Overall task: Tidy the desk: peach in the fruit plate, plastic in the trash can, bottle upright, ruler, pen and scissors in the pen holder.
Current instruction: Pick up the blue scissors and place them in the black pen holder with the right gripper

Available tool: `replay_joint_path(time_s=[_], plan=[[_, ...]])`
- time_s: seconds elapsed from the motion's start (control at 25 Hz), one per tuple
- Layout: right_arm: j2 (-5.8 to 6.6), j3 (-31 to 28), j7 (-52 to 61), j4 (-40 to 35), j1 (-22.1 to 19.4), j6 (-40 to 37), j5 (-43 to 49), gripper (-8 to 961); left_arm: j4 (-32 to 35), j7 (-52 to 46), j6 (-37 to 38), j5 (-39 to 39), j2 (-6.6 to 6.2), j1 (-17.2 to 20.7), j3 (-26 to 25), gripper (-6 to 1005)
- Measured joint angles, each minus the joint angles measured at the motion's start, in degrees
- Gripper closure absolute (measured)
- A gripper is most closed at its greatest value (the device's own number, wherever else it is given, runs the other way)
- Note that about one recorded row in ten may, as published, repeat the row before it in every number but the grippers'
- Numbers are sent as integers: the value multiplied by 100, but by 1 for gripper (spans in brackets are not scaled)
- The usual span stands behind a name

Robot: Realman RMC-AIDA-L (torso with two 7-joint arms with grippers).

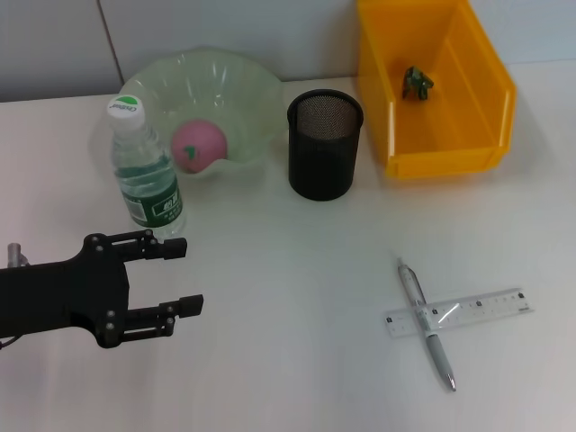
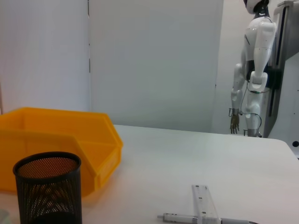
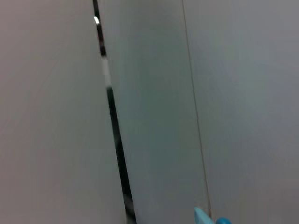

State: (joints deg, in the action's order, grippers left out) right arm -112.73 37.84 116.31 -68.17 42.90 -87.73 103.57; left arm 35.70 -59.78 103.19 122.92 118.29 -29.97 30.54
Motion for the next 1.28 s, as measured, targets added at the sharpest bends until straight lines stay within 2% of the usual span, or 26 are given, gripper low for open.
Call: replay_joint_path(time_s=[0.08, 0.2, 0.36, 0.6, 0.72, 0.92, 1.28], plan=[[194, 170, 763, -340, 223, -60, 534, 875, 0, 0, -4, -1, 0, 6, -3, 298], [447, 256, 1690, -639, 778, -437, 1472, 875, 0, 17, -8, -3, 0, 13, -15, 299], [670, 294, 2356, -532, 1691, -1123, 2698, 875, 3, 25, -15, -5, 1, 27, 1, 299], [692, 327, 2583, 374, 2988, -1670, 4698, 875, 3, 29, -38, 23, 9, 44, 5, 299], [691, 481, 2587, 1137, 3397, -1619, 5203, 875, -4, 31, -46, 21, 11, 51, 4, 299], [689, 941, 2608, 2129, 3634, -1001, 5510, 875, -75, 49, -84, 3, 14, 54, 4, 299], [599, 1286, 2622, 3120, 3695, -186, 5712, 875, -81, 62, -106, 8, 10, 53, 13, 300]])
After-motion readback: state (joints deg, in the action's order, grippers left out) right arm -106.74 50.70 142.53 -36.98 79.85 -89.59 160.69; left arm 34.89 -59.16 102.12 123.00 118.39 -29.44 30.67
